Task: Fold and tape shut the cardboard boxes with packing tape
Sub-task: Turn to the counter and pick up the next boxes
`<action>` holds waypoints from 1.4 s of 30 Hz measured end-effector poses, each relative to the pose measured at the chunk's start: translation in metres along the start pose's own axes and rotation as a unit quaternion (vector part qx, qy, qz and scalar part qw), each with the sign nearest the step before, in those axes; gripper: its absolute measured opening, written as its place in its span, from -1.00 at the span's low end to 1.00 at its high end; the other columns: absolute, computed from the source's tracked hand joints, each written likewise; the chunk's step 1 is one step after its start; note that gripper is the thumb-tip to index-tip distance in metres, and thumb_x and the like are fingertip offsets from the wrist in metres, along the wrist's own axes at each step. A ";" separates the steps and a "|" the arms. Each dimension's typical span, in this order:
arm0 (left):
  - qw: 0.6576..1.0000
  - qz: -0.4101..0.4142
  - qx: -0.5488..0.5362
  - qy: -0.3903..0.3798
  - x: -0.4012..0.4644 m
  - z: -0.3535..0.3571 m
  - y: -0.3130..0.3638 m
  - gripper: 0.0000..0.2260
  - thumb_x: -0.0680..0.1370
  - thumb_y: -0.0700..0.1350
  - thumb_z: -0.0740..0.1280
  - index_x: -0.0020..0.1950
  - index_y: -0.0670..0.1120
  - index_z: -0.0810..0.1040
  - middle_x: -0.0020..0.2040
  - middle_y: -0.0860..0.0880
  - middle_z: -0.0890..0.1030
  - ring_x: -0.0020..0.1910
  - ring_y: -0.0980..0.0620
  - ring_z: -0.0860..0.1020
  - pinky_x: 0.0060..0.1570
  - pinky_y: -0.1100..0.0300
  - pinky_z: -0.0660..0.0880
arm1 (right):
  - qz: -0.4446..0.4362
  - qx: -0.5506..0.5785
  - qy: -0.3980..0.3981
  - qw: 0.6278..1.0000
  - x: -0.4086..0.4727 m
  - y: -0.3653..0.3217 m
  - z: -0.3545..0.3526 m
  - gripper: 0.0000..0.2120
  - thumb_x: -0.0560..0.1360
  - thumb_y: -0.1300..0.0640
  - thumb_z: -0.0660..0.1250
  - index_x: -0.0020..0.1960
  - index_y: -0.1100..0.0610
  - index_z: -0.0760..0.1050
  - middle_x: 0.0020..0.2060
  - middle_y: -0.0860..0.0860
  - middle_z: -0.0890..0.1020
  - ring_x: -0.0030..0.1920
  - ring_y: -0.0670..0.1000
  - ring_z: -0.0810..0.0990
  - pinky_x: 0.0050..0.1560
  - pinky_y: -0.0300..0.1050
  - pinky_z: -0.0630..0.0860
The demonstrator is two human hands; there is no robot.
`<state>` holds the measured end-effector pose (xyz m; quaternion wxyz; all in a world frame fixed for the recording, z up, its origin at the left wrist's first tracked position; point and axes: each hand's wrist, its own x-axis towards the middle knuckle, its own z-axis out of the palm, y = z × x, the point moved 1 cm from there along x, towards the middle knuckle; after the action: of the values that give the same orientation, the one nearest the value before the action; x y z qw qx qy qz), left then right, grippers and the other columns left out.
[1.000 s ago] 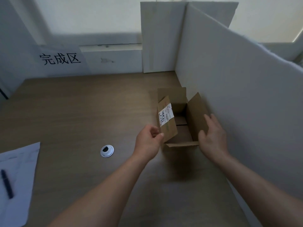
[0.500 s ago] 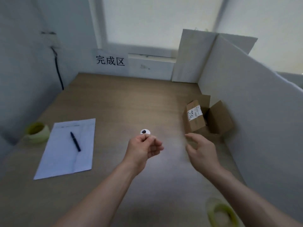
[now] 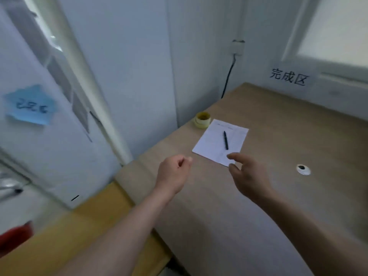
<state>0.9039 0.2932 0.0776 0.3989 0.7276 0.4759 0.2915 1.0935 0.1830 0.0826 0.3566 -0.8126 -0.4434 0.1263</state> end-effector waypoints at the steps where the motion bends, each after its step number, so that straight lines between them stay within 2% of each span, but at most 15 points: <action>1: 0.998 0.003 0.049 0.027 -0.013 -0.020 -0.013 -0.71 0.58 -0.01 0.30 -0.26 -0.15 0.54 -0.39 -0.02 0.55 -0.33 -0.04 0.52 -0.27 0.04 0.43 | -0.026 0.004 -0.020 0.999 -0.007 -0.014 0.013 -0.71 0.51 0.15 0.35 0.20 -0.04 0.60 0.15 -0.04 0.65 0.00 -0.03 0.58 0.06 -0.24 0.34; 5: 0.982 -0.028 0.152 0.104 -0.077 -0.096 -0.053 -0.88 0.56 -0.01 0.32 -0.12 0.02 0.60 -0.20 0.05 0.64 -0.15 -0.01 0.59 -0.20 0.14 0.45 | -0.123 0.005 -0.099 0.987 -0.043 -0.071 0.063 -0.72 0.50 0.17 0.37 0.20 0.02 0.62 0.21 -0.02 0.63 0.02 0.05 0.61 0.06 -0.21 0.38; 10: 0.952 -0.104 0.238 0.164 -0.161 -0.177 -0.095 -0.81 0.56 0.04 0.32 0.08 0.02 0.62 -0.01 -0.02 0.66 -0.08 -0.08 0.59 -0.12 0.13 0.43 | -0.200 0.007 -0.190 0.961 -0.098 -0.132 0.112 -0.69 0.53 0.16 0.33 0.26 0.04 0.58 0.29 -0.04 0.59 0.05 0.06 0.63 0.13 -0.15 0.45; 13: 0.933 -0.126 0.294 0.165 -0.204 -0.212 -0.120 -0.74 0.58 0.07 0.28 0.20 0.00 0.59 0.17 0.01 0.61 0.10 -0.04 0.55 0.03 0.10 0.46 | -0.253 -0.016 -0.224 0.941 -0.127 -0.163 0.137 -0.65 0.54 0.13 0.33 0.32 0.08 0.55 0.32 -0.02 0.56 0.03 0.09 0.64 0.15 -0.09 0.48; 15: 0.919 -0.134 0.336 0.156 -0.230 -0.232 -0.137 -0.71 0.59 0.09 0.25 0.25 0.01 0.55 0.22 0.03 0.58 0.22 -0.02 0.49 0.10 0.09 0.45 | -0.302 -0.056 -0.255 0.917 -0.145 -0.182 0.155 -0.60 0.54 0.11 0.31 0.37 0.10 0.50 0.35 0.00 0.53 0.06 0.11 0.63 0.11 -0.05 0.52; 18: 0.902 -0.142 0.380 0.146 -0.266 -0.262 -0.163 -0.67 0.60 0.11 0.21 0.28 0.01 0.52 0.26 0.05 0.55 0.28 0.00 0.45 0.16 0.09 0.45 | -0.353 -0.105 -0.284 0.885 -0.175 -0.212 0.184 -0.55 0.55 0.09 0.30 0.43 0.12 0.44 0.43 0.06 0.45 0.30 0.13 0.53 0.25 -0.01 0.48; 21: 0.891 -0.154 0.401 0.150 -0.301 -0.295 -0.188 -0.67 0.61 0.13 0.19 0.28 0.01 0.51 0.26 0.06 0.54 0.28 0.00 0.44 0.18 0.06 0.45 | -0.398 -0.146 -0.290 0.858 -0.211 -0.245 0.215 -0.52 0.57 0.06 0.27 0.47 0.09 0.39 0.46 0.05 0.41 0.36 0.13 0.47 0.29 -0.03 0.43; 26: 0.884 -0.180 0.406 0.146 -0.369 -0.362 -0.245 -0.65 0.60 0.14 0.18 0.29 0.01 0.51 0.30 0.04 0.51 0.31 -0.01 0.41 0.24 0.02 0.42 | -0.421 -0.175 -0.303 0.837 -0.281 -0.302 0.276 -0.48 0.58 -0.01 0.25 0.52 0.02 0.30 0.49 0.00 0.36 0.41 0.06 0.40 0.29 -0.05 0.41; 32: 0.875 -0.257 0.387 0.137 -0.466 -0.434 -0.326 -0.64 0.58 0.16 0.21 0.34 0.08 0.47 0.45 0.07 0.38 0.41 0.01 0.32 0.36 0.01 0.34 | -0.416 -0.179 -0.383 0.805 -0.377 -0.352 0.361 -0.38 0.55 -0.10 0.28 0.56 -0.06 0.20 0.54 0.02 0.27 0.45 0.09 0.35 0.29 -0.06 0.40; 36: 0.862 -0.302 0.384 0.135 -0.526 -0.465 -0.366 -0.67 0.57 0.16 0.25 0.29 0.09 0.47 0.44 0.07 0.35 0.40 0.00 0.29 0.30 0.04 0.34 | -0.420 -0.181 -0.442 0.771 -0.441 -0.377 0.404 -0.32 0.51 -0.18 0.27 0.56 -0.11 0.11 0.57 0.04 0.17 0.47 0.11 0.32 0.30 -0.01 0.41; 40: 0.846 -0.358 0.373 0.127 -0.572 -0.486 -0.393 -0.63 0.56 0.17 0.24 0.33 0.09 0.43 0.52 0.05 0.23 0.51 -0.05 0.15 0.39 0.00 0.28 | -0.437 -0.165 -0.490 0.736 -0.506 -0.387 0.430 -0.22 0.34 -0.26 0.28 0.49 -0.23 0.05 0.54 -0.06 0.12 0.50 0.10 0.20 0.26 0.04 0.47; 42: 0.839 -0.384 0.366 0.124 -0.590 -0.496 -0.403 -0.60 0.54 0.15 0.25 0.36 0.09 0.39 0.54 0.03 0.19 0.52 -0.07 0.10 0.38 -0.05 0.30 | -0.433 -0.198 -0.503 0.721 -0.535 -0.382 0.442 -0.12 0.29 -0.30 0.27 0.52 -0.20 0.00 0.58 -0.09 -0.08 0.56 0.08 0.00 0.37 0.11 0.38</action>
<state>0.0976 -0.0102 -0.0406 0.1212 0.5376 0.8344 0.0075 0.3145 0.0909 -0.0286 -0.0720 -0.4013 -0.8758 0.2582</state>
